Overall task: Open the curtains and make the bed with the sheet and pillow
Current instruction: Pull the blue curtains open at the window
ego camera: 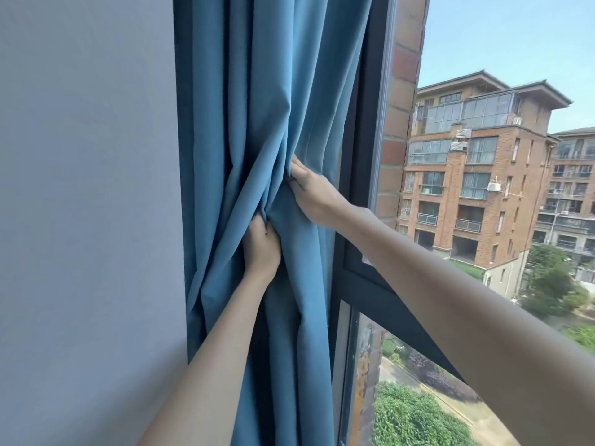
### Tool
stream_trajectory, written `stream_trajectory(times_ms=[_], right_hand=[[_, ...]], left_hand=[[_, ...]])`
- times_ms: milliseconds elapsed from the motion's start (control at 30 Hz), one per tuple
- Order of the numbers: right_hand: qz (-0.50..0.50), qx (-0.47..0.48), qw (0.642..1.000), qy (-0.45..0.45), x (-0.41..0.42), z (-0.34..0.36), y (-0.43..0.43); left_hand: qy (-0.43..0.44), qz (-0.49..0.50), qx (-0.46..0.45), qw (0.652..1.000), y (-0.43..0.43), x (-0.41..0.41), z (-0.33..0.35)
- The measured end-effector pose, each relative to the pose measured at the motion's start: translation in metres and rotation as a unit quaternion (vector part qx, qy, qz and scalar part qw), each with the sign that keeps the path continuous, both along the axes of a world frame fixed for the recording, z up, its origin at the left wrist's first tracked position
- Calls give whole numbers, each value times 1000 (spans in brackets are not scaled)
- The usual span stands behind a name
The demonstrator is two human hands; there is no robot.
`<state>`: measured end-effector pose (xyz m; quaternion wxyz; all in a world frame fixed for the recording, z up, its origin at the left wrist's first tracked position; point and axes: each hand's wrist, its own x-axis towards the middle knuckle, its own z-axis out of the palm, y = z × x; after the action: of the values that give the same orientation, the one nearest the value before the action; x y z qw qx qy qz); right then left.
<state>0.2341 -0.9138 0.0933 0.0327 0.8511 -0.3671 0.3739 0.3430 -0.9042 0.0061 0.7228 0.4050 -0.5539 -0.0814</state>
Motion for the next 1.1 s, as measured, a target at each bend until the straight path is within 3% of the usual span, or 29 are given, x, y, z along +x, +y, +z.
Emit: stream_trajectory(times_ms=[233, 400, 600, 700, 800, 1000, 1100], right_hand=[[8, -10, 1000, -14, -21, -15, 47], [-12, 16, 993, -114, -44, -16, 103], [-15, -35, 989, -145, -67, 16, 177], [-26, -45, 986, -158, -74, 40, 204], [-35, -59, 983, -173, -81, 64, 224], [-81, -97, 975, -180, -99, 101, 248], [-72, -103, 972, -200, -101, 116, 258]], left_hand=[[-18, -24, 44, 999, 43, -7, -2], [-28, -120, 126, 984, 96, -17, 4], [-58, -145, 48, 986, 179, -37, 45], [-124, -48, -40, 990, 212, -45, 79], [-215, 62, -132, 966, 235, -47, 109], [-307, 278, -161, 896, 254, -48, 142], [-274, 240, -128, 922, 258, -48, 153]])
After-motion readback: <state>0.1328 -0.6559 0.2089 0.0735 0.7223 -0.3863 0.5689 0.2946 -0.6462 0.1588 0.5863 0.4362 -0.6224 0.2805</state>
